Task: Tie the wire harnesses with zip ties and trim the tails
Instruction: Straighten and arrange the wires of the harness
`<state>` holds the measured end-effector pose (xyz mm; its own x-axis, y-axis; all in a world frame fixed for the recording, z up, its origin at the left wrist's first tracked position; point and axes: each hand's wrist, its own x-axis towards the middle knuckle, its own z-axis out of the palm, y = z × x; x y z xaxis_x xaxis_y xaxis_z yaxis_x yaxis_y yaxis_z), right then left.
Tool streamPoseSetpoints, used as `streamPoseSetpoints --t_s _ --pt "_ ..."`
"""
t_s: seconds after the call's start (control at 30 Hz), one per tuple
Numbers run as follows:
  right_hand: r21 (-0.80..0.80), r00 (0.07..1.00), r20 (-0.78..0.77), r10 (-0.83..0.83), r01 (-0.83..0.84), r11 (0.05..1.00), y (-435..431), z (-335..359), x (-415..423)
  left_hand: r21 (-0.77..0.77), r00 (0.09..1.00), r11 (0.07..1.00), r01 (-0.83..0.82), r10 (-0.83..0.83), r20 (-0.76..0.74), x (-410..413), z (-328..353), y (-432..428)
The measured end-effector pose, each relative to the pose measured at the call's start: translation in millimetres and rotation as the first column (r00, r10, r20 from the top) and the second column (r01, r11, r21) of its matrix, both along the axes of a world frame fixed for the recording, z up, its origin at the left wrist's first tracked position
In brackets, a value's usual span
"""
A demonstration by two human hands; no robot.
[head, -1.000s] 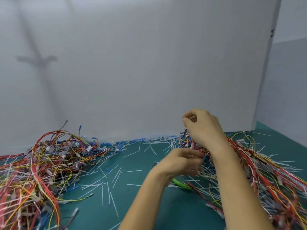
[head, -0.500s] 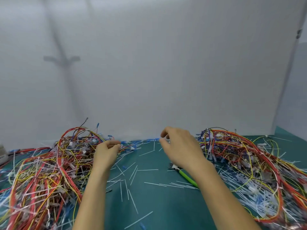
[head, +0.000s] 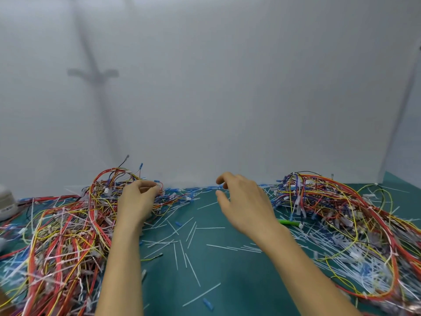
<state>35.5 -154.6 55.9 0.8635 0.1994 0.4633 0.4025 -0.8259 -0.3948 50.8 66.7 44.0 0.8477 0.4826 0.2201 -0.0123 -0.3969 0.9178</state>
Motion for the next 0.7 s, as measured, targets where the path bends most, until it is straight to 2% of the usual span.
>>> streamPoseSetpoints --t_s 0.33,0.5,0.7 --pt "-0.013 1.000 -0.013 0.006 -0.007 1.000 -1.3 0.3 -0.7 0.055 1.000 0.998 0.016 -0.015 -0.018 -0.7 3.6 -5.4" --pt "-0.004 1.000 -0.011 0.003 -0.003 1.000 -2.5 1.0 -0.4 0.075 0.994 0.992 0.102 -0.100 -0.037 2.0 3.6 -20.8" --pt "-0.002 1.000 -0.005 0.002 -0.002 1.000 -4.7 1.3 0.2 0.191 0.973 0.959 0.211 -0.186 -0.138 3.4 4.9 -33.4"
